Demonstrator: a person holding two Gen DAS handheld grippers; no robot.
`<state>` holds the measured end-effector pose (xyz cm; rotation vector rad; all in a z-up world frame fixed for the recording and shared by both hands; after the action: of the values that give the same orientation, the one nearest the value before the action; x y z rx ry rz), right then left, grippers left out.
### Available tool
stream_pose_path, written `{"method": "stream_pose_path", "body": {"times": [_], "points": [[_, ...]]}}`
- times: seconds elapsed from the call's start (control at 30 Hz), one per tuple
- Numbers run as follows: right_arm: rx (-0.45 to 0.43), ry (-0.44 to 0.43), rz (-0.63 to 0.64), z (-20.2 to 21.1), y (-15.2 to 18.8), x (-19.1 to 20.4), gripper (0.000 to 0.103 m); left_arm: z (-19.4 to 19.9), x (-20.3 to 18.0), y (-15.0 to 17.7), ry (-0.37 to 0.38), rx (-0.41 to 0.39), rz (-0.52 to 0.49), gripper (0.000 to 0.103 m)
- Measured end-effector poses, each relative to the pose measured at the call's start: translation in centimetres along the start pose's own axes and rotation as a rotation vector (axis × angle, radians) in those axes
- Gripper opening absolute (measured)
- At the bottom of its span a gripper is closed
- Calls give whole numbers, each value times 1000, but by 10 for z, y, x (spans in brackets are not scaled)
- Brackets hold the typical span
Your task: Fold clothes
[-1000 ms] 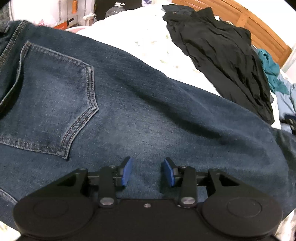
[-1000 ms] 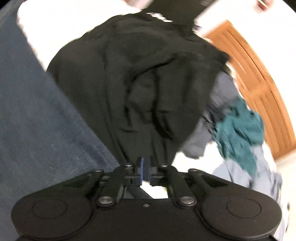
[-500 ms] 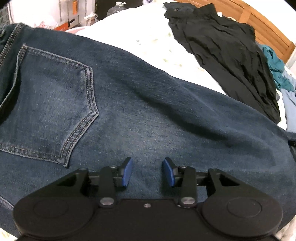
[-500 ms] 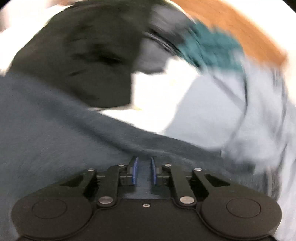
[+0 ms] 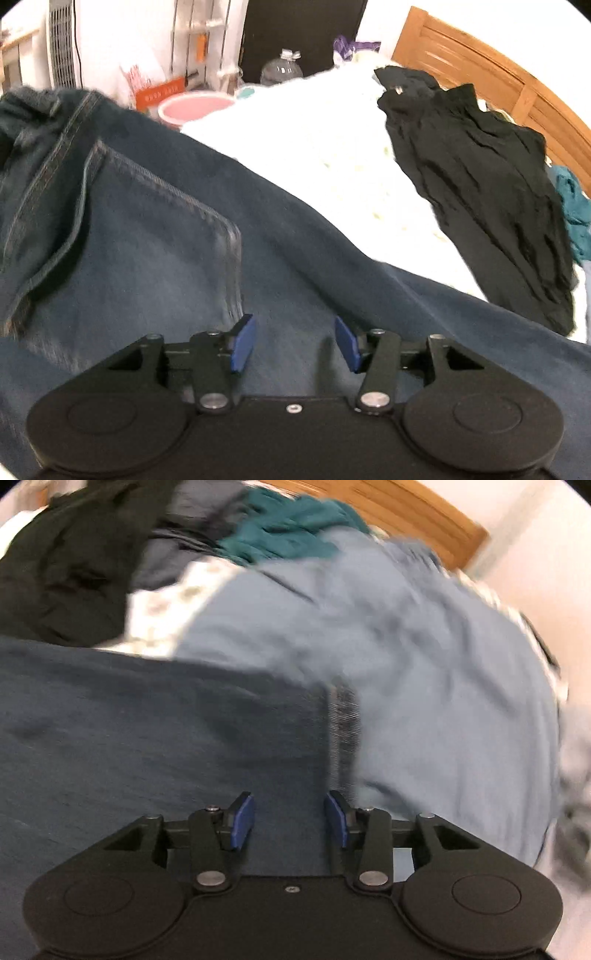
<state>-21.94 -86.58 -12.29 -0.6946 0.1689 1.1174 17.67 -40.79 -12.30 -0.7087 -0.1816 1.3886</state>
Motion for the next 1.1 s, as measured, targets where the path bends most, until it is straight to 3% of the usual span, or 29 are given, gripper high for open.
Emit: {"method": "stream_pose_path", "body": {"times": [0.03, 0.1, 0.2, 0.27, 0.4, 0.47, 0.5, 0.57, 0.6, 0.67, 0.77, 0.83, 0.9, 0.97, 1.0, 1.1], "points": [[6, 23, -25, -1, -2, -5, 63, 1, 3, -6, -26, -14, -14, 44], [6, 66, -72, 1, -10, -13, 61, 15, 12, -25, -76, -65, -47, 45], [-161, -12, -42, 50, -54, 26, 63, 41, 27, -44, -94, -122, -64, 56], [-273, -149, 55, 89, -90, 80, 67, 63, 48, -59, -118, -145, -63, 58], [-411, -339, 187, 144, -131, 180, 69, 96, 92, -83, -138, -180, -62, 69], [-453, -538, 201, 171, -156, 249, 69, 106, 109, -92, -148, -189, -89, 71], [-458, -588, 192, 176, -163, 268, 69, 112, 120, -97, -154, -193, -106, 73], [-453, -661, 181, 186, -173, 300, 69, 119, 142, -110, -159, -202, -115, 85], [-429, -715, 185, 187, -185, 333, 69, 121, 153, -117, -152, -205, -110, 90], [-442, -736, 196, 189, -199, 365, 70, 121, 166, -128, -84, -216, -110, 90], [-475, -757, 241, 186, -228, 406, 80, 102, 178, -135, 11, -191, -120, 90], [-475, -789, 299, 185, -241, 433, 80, 88, 183, -135, 22, -168, -120, 87], [-476, -772, 383, 178, -259, 458, 81, 68, 184, -134, 58, -128, -138, 86], [-467, -747, 489, 169, -271, 485, 81, 54, 178, -135, 116, -101, -163, 77], [-456, -760, 516, 164, -275, 494, 81, 49, 175, -134, 147, -94, -177, 67], [-407, -857, 557, 157, -284, 517, 81, 34, 167, -133, 212, -48, -216, 25]]}}
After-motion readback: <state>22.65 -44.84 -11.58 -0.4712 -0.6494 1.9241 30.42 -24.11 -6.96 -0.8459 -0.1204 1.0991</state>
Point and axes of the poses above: each gripper's, at about its wrist camera, not at the fingertips, and z roughly against the way its jaws point, x to its left, y to its underside, the point moved 8 cm from there along -z, roughly the way its jaws point, and after that the axes turned 12 degrees about z, right-handed, at the moved point
